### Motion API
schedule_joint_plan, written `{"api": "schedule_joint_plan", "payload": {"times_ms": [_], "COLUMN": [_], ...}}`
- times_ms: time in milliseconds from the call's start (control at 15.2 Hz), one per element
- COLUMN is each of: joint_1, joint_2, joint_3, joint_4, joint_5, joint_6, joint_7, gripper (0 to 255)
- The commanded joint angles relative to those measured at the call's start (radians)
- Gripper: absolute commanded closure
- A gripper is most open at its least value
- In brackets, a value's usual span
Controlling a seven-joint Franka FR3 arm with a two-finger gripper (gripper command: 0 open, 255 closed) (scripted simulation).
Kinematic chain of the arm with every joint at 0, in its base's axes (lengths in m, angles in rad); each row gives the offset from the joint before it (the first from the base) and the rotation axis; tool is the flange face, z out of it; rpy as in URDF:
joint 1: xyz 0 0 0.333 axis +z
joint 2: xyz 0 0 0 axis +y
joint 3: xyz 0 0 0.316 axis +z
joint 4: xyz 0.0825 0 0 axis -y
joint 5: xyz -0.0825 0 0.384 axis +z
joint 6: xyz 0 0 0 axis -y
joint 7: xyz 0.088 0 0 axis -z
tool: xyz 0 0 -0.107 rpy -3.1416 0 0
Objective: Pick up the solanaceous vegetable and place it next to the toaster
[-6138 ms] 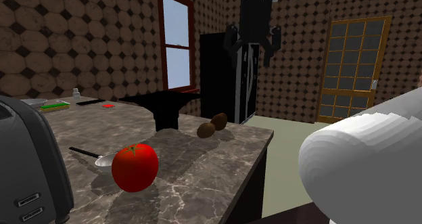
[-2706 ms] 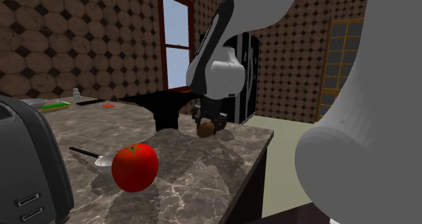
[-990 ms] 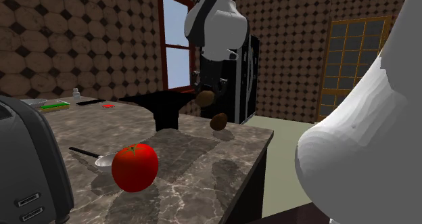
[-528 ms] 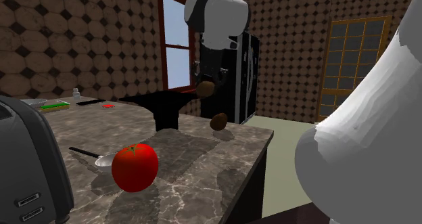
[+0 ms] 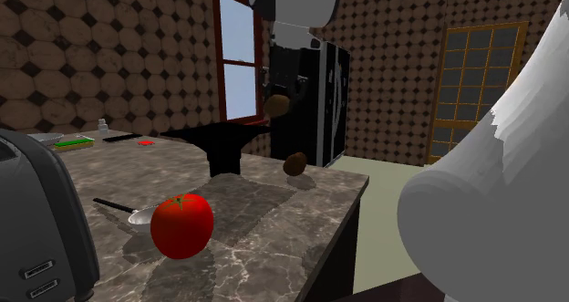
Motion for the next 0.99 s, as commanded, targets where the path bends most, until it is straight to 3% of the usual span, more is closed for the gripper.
{"api": "schedule_joint_plan", "payload": {"times_ms": [0,924], "joint_1": [0.000,-0.005], "joint_2": [-0.003,-0.005], "joint_3": [0.000,-0.005], "joint_4": [0.025,0.206], "joint_5": [-0.002,-0.012], "joint_6": [-0.029,-0.211], "joint_7": [0.003,0.017], "gripper": [255,255]}}
